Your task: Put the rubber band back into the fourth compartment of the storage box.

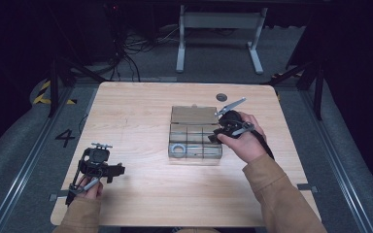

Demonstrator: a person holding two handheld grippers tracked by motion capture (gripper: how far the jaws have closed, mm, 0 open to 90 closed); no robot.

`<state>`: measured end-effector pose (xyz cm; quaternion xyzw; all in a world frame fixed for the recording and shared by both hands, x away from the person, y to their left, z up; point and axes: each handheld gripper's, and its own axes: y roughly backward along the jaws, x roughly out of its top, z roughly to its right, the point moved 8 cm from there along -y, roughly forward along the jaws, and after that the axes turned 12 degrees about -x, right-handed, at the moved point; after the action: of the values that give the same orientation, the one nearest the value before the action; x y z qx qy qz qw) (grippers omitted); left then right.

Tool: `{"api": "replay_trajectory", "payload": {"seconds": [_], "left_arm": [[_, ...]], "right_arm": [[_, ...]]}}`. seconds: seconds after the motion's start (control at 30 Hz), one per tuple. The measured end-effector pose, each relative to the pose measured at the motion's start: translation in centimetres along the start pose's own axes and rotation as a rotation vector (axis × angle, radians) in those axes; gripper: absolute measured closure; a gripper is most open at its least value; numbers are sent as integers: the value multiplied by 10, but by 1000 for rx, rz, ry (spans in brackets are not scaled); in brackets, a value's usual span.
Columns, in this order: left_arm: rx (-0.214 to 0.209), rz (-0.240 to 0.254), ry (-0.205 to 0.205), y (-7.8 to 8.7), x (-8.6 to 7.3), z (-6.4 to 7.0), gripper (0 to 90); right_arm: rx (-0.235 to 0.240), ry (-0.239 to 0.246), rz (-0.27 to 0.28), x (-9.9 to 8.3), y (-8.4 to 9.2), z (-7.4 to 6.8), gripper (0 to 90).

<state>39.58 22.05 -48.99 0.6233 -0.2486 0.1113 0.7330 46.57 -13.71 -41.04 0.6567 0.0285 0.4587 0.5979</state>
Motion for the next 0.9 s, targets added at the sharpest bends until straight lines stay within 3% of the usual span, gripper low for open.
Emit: {"api": "replay_trajectory", "payload": {"seconds": [0.4, 0.6, 0.9], "left_arm": [[2, -3, -5, -1, 0, 1, 164], [1, -4, -5, -1, 0, 0, 164], [0, -2, -4, -1, 0, 2, 164]], "right_arm": [[-30, -42, 3, -24, 15, 24, 599], [-76, -42, 25, -39, 25, 44, 508], [-96, -117, 3, -75, 37, 68, 502]]}}
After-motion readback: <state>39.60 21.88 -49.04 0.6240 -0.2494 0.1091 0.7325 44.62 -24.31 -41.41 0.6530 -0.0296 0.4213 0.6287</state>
